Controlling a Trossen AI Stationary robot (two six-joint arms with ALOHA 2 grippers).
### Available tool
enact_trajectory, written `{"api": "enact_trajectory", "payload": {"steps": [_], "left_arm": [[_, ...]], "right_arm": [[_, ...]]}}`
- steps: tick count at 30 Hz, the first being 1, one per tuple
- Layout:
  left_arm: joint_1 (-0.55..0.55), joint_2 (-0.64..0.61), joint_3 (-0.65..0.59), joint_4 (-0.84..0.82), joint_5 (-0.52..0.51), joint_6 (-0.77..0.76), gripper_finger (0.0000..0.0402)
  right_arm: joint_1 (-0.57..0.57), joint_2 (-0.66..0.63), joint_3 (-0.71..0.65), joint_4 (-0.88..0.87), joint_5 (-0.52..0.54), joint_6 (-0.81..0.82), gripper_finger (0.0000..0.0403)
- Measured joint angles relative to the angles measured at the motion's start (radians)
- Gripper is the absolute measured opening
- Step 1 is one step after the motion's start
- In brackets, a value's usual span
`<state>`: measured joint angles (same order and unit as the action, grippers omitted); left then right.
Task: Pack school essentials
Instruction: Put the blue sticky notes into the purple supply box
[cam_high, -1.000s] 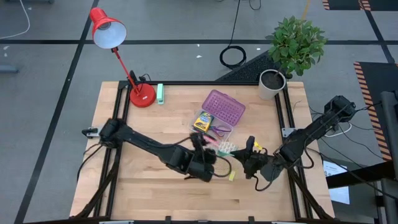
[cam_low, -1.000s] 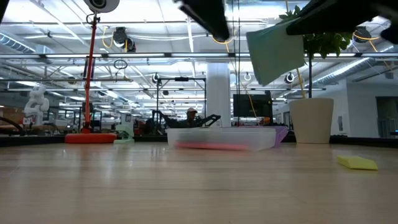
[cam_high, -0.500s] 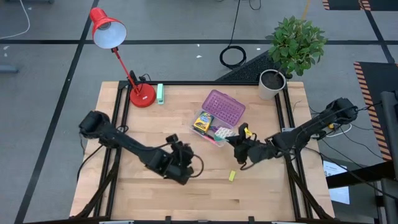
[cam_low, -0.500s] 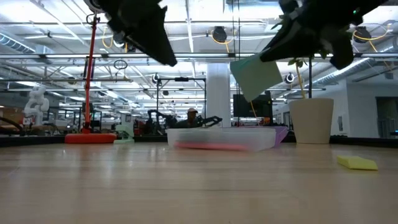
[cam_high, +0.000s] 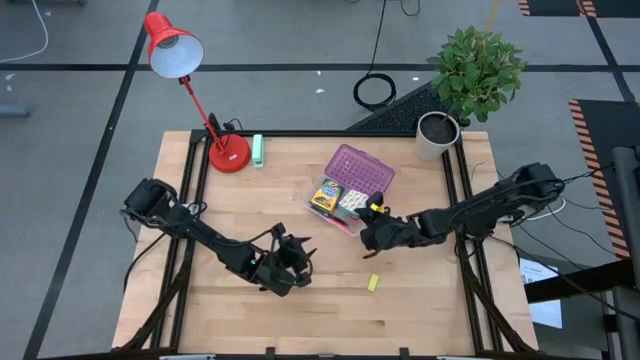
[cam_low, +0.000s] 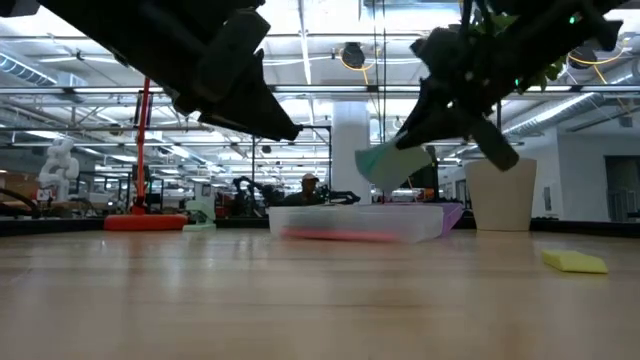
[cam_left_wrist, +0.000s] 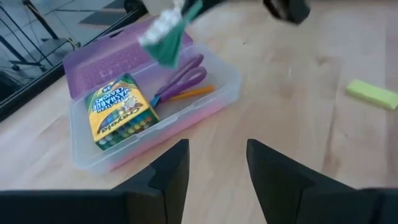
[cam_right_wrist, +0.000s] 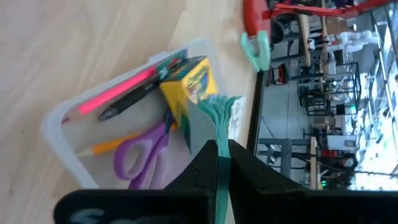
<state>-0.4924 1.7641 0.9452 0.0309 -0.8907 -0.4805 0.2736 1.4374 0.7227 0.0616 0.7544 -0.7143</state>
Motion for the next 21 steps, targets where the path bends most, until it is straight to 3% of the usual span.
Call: {"api": "enact_trajectory", "payload": {"steps": [9, 21], "left_arm": [[-0.003, 0.0, -0.001, 0.033, -0.001, 0.025, 0.0163], [0.0, 0.0, -0.001, 0.053, -0.002, 0.035, 0.0163]], "right_arm": [[-0.033, 0.136, 0.0, 0.085, 0.0, -0.066, 0.001], [-0.038, 0.144, 0.0, 0.069, -0.078, -0.015, 0.0018]]}}
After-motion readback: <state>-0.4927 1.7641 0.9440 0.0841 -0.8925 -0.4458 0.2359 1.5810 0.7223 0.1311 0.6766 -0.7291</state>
